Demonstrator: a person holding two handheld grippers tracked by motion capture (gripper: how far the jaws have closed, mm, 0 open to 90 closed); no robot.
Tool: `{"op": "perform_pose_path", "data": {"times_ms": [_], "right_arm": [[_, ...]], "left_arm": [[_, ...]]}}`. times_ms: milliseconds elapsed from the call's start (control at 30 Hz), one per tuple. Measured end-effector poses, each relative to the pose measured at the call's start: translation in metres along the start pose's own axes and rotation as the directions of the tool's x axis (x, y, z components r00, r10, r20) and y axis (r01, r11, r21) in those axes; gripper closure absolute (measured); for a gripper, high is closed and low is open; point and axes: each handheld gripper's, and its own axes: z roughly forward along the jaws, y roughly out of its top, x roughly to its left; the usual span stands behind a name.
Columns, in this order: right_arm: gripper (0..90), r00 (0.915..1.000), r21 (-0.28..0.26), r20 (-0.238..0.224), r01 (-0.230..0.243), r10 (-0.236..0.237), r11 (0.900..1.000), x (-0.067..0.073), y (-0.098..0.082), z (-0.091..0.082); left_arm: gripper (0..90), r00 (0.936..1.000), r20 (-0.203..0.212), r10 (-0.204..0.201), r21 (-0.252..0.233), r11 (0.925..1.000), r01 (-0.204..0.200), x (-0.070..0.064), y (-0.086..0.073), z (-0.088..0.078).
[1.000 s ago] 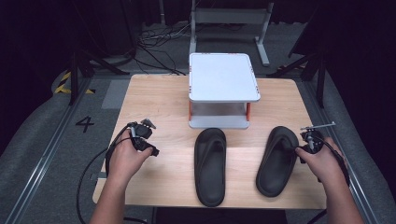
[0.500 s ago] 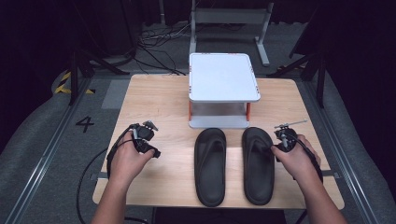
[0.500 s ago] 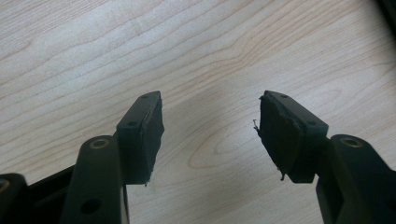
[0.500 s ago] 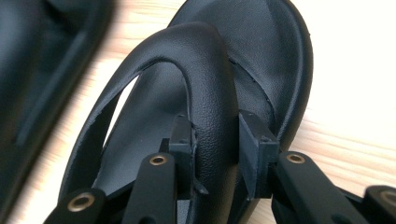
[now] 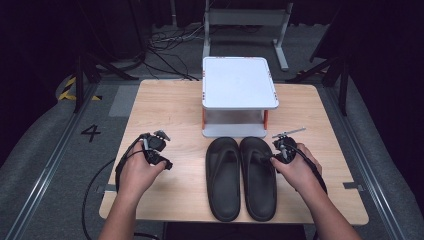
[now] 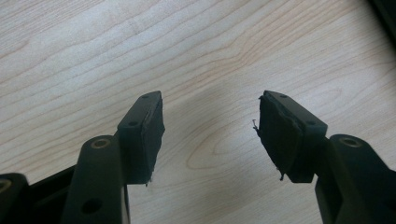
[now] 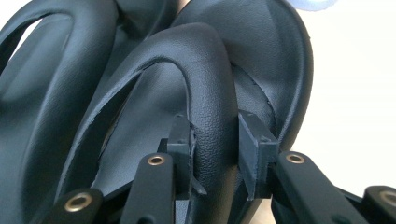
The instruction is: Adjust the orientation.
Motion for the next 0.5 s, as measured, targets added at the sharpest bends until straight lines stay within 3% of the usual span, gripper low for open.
{"op": "perform_pose_path", "data": {"times_ms": [100,267,500], "right_arm": [[69.6,1.0000,0.001,0.008,0.001,-0.001,1.000,0.0030,0.0001,0.0012],[69.2,0.9981,0.024,-0.036,-0.049,0.049,0.999,0.0045,-0.0044,-0.0025],[68.6,0.9996,0.024,-0.019,-0.019,0.019,1.000,0.0078,-0.0064,-0.0021]], "left_arm": [[41.0,1.0000,0.004,0.001,-0.006,1.0000,-0.001,-0.0002,0.0006,0.0010],[41.1,1.0000,0.002,0.000,-0.004,1.0000,0.000,0.0019,0.0011,0.0008],[41.0,1.0000,0.005,0.004,-0.009,1.0000,-0.004,0.0009,0.0028,0.0000]]}}
